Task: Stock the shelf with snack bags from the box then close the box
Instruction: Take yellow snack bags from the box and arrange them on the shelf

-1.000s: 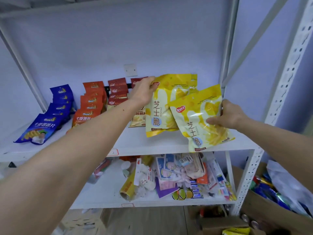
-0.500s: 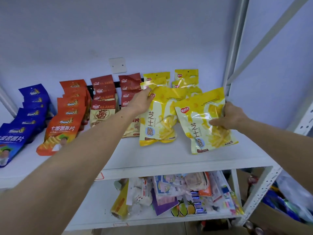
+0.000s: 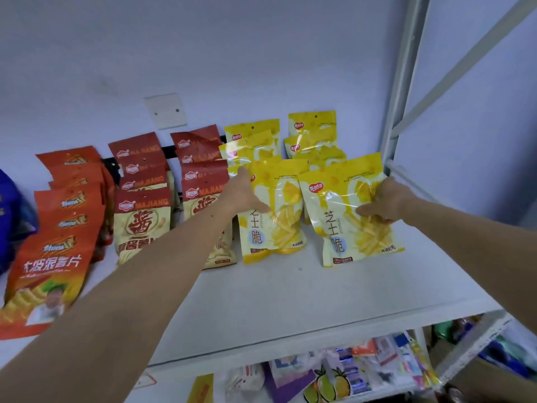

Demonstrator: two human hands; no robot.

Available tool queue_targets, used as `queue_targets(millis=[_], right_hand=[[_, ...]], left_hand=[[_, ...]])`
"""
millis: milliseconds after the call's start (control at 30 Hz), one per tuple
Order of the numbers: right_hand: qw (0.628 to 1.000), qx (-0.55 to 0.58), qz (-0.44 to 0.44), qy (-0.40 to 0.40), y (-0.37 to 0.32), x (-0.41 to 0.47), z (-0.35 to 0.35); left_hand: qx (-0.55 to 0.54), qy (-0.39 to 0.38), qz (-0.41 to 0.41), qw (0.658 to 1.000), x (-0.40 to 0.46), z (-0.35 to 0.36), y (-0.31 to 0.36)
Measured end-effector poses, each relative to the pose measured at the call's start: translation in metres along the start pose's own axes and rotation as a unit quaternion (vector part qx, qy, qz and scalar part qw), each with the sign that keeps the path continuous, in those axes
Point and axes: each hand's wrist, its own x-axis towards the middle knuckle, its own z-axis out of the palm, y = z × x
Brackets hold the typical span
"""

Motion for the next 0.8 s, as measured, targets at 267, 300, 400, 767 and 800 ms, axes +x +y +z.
queue_targets(millis=[267, 300, 400, 767, 800], right_hand=[[1.000, 0.016, 0.020, 0.002, -0.016, 0.048, 0.010], [1.000, 0.014, 0.019, 0.001, -0.018, 0.054, 0.012], [1.000, -0.001, 0.018, -0.007, -0.023, 0.069, 0.019], [0.999, -0.037, 0.000, -0.014, -0.018, 0.089, 0.037], [0.998, -0.060, -0.013, 0.002, -0.017, 0.087, 0.038]], left_hand=[[0.004, 0.043, -0.002, 0.999, 0.043, 0.012, -0.009], [0.008, 0.051, -0.004, 0.999, 0.048, 0.014, -0.010], [0.021, 0.064, -0.010, 0.998, 0.057, 0.020, -0.011], [0.295, 0.139, 0.114, 0.939, 0.054, 0.043, -0.008], [0.291, 0.138, 0.131, 0.938, 0.052, 0.045, -0.008]])
